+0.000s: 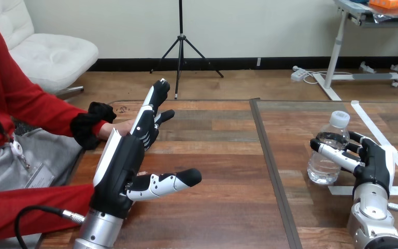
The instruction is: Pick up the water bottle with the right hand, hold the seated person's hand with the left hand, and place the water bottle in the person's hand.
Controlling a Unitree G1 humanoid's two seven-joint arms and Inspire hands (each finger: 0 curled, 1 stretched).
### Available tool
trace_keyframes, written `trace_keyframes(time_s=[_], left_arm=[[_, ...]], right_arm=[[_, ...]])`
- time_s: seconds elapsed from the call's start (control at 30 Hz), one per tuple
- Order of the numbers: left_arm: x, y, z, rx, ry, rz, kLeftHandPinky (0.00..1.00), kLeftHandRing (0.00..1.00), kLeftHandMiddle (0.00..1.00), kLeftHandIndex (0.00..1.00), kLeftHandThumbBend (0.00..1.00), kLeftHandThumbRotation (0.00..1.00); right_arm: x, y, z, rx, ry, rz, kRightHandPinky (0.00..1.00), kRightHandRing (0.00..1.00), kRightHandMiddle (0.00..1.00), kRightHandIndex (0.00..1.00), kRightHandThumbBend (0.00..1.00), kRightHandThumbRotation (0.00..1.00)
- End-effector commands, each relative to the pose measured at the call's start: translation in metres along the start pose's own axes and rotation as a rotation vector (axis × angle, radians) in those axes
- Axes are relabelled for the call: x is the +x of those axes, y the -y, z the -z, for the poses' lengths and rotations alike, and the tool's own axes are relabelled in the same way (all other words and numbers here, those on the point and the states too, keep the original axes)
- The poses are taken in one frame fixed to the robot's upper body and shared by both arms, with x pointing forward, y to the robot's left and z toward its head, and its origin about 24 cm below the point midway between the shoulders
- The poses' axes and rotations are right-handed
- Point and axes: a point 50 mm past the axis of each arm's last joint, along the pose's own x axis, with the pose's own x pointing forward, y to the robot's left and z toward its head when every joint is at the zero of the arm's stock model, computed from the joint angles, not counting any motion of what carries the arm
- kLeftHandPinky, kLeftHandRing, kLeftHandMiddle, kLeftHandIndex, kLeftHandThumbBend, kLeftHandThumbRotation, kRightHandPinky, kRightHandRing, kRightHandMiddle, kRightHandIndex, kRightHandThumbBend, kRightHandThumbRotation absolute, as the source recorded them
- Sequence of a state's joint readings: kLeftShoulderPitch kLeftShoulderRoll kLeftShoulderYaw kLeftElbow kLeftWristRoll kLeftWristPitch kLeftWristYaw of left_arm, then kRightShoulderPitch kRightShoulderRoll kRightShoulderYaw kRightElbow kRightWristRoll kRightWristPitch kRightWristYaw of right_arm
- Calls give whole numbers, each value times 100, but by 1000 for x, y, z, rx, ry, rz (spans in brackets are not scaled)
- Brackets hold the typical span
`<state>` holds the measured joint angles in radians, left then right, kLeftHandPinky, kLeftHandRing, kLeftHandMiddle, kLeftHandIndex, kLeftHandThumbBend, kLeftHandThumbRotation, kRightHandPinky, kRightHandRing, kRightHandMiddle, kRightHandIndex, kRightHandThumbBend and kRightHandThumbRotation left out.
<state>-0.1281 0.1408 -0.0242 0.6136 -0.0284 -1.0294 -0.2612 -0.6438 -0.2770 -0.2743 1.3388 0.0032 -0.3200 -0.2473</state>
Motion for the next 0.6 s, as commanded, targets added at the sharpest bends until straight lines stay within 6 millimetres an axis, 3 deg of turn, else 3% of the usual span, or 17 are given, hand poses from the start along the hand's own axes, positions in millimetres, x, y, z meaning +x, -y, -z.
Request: trace_keyframes(time_s=[0.0,0.57], left_arm=[[15,-2,-12,15,81,10,91,100,100,100,100,51],[17,0,-14,11,88,19,91,100,100,100,100,52]], right_arm=[[9,-12,-40,41,101,-11,43,46,47,46,93,0],[9,-11,-38,50,95,7,44,47,47,42,92,0]])
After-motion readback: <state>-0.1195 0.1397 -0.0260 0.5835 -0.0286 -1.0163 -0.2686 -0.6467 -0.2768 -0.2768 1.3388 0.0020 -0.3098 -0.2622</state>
